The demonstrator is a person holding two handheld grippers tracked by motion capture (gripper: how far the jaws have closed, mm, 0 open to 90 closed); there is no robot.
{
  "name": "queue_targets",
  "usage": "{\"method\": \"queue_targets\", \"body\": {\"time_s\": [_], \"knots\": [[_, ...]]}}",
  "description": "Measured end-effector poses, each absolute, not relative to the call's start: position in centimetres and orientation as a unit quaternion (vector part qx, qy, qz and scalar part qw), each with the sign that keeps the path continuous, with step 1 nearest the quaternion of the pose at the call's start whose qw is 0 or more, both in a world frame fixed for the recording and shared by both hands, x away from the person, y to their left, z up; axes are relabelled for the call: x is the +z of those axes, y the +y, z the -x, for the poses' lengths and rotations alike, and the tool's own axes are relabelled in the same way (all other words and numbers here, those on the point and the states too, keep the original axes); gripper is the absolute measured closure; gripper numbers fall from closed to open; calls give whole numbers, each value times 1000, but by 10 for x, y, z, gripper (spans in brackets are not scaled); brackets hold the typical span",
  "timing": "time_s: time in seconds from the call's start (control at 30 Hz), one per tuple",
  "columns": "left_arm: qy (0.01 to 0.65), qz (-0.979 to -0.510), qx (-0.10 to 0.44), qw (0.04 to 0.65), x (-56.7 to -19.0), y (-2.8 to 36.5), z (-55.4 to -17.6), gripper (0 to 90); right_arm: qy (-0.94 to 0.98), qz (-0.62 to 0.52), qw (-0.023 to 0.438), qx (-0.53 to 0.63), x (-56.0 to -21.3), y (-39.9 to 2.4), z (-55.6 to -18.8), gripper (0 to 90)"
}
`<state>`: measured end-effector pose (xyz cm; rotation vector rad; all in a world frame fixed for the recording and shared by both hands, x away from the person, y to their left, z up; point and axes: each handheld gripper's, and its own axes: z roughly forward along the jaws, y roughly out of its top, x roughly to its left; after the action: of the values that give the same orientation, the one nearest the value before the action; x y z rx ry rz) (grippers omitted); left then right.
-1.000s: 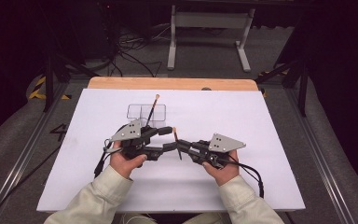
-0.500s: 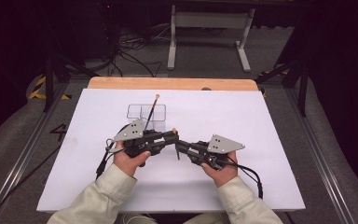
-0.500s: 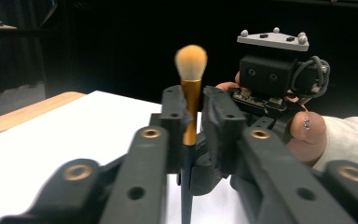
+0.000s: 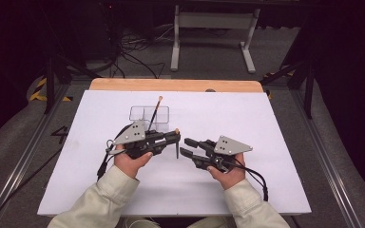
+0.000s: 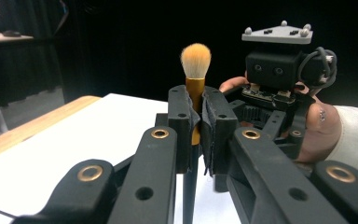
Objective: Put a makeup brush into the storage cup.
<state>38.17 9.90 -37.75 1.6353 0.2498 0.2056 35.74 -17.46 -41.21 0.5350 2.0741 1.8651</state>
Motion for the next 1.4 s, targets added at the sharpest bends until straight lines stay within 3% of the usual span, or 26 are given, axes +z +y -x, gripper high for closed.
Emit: {"method": "queue_targets", "body": {"time_s": [0.07, 0.13, 0.23, 0.43, 1.4], "knots": [[112, -727, 95, 671, -376, 100, -383, 829, 722, -188, 155, 647, -411, -177, -358, 552], [113, -726, 98, 671, -373, 102, -384, 829, 724, -195, 167, 641, -410, -181, -358, 459], [112, -728, 107, 668, -368, 105, -387, 829, 720, -206, 169, 641, -410, -189, -359, 389], [117, -729, 120, 663, -358, 115, -393, 829, 716, -222, 181, 637, -410, -206, -360, 315], [166, -720, 158, 655, -331, 146, -426, 829, 704, -260, 203, 629, -411, -236, -357, 270]]}}
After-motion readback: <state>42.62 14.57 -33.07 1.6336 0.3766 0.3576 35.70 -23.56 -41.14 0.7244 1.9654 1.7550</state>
